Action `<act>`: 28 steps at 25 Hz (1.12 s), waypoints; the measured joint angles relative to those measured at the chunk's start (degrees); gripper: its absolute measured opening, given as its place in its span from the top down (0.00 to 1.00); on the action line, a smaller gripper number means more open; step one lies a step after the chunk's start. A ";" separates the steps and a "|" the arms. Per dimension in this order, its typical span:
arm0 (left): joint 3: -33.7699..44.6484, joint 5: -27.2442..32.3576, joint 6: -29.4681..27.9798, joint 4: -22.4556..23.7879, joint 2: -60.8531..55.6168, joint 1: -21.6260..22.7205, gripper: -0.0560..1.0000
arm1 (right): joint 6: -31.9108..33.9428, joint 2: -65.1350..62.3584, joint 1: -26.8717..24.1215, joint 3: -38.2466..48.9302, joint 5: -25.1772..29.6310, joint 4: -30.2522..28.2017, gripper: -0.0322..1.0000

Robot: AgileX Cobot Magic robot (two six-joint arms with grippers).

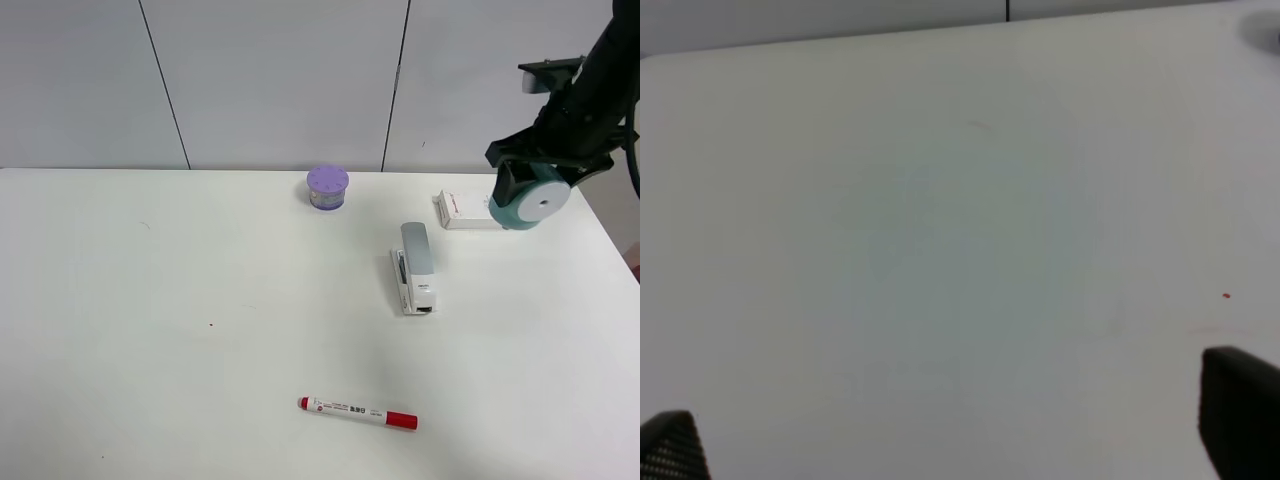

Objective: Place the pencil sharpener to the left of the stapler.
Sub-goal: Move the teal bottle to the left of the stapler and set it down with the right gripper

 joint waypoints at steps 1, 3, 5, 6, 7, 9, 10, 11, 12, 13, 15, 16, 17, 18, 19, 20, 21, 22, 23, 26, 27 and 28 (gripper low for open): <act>0.00 0.00 0.00 0.00 0.00 0.00 0.01 | -0.14 -0.05 1.23 -0.71 0.18 0.20 0.33; 0.00 0.00 0.00 0.00 0.00 0.00 0.01 | -0.42 0.06 3.86 -1.39 0.38 1.21 0.33; 0.00 0.00 0.00 0.00 0.00 0.00 0.01 | -0.56 0.73 7.18 -2.19 0.93 2.25 0.33; 0.00 0.00 0.00 0.00 0.00 0.00 0.01 | -0.62 1.21 8.64 -2.66 1.06 2.40 0.33; 0.00 0.00 0.00 0.00 0.00 0.00 0.01 | -0.62 1.95 10.41 -3.27 1.01 2.46 0.33; 0.00 0.00 0.00 0.00 0.00 0.00 0.01 | -0.63 3.52 13.69 -4.47 1.01 2.52 0.33; 0.00 0.00 0.00 0.00 0.00 0.00 0.01 | -0.81 4.43 15.39 -5.20 1.06 2.59 0.33; 0.00 0.00 0.00 0.00 0.00 0.00 0.01 | -0.87 5.47 16.97 -6.02 1.06 2.59 0.33; 0.00 0.00 0.00 0.00 0.00 0.00 0.01 | -0.93 6.56 18.40 -6.81 1.06 2.59 0.33; 0.00 0.00 0.00 0.00 0.00 0.00 0.01 | -0.93 7.59 19.48 -7.43 1.01 2.59 0.33; 0.00 0.00 0.00 0.00 0.00 0.00 0.01 | -0.98 10.29 21.80 -8.59 0.96 2.59 0.33; 0.00 0.00 0.00 0.00 0.00 0.00 0.01 | -0.98 11.74 22.44 -8.73 0.96 2.64 0.33; 0.00 0.00 0.00 0.00 0.00 0.00 0.01 | -0.98 12.95 22.97 -8.79 0.96 2.76 0.33; 0.00 0.00 0.00 0.00 0.00 0.00 0.01 | -0.98 14.41 23.39 -8.79 0.96 2.82 0.33; 0.00 0.00 0.00 0.00 0.00 0.00 0.01 | -0.98 15.87 23.67 -8.79 0.96 2.82 0.33; 0.00 0.00 0.00 0.00 0.00 0.00 0.01 | -0.98 17.27 23.89 -8.79 0.96 2.82 0.33; 0.00 0.00 0.00 0.00 0.00 0.00 0.01 | -0.98 18.32 24.09 -8.79 0.96 2.82 0.33; 0.00 0.00 0.00 0.00 0.00 0.00 0.01 | -0.98 19.39 24.33 -8.79 0.81 2.69 0.33; 0.00 0.00 0.00 0.00 0.00 0.00 0.01 | -0.98 20.22 24.57 -8.79 0.53 2.76 0.33; 0.00 0.00 0.00 0.00 0.00 0.00 0.01 | -0.98 22.39 25.06 -8.79 -2.10 2.77 0.33; 0.00 0.00 0.00 0.00 0.00 0.00 0.01 | -0.98 22.96 25.12 -8.79 -3.14 2.82 0.33; 0.00 0.00 0.00 0.00 0.00 0.00 0.01 | -0.91 23.52 25.12 -8.79 -3.87 2.76 0.33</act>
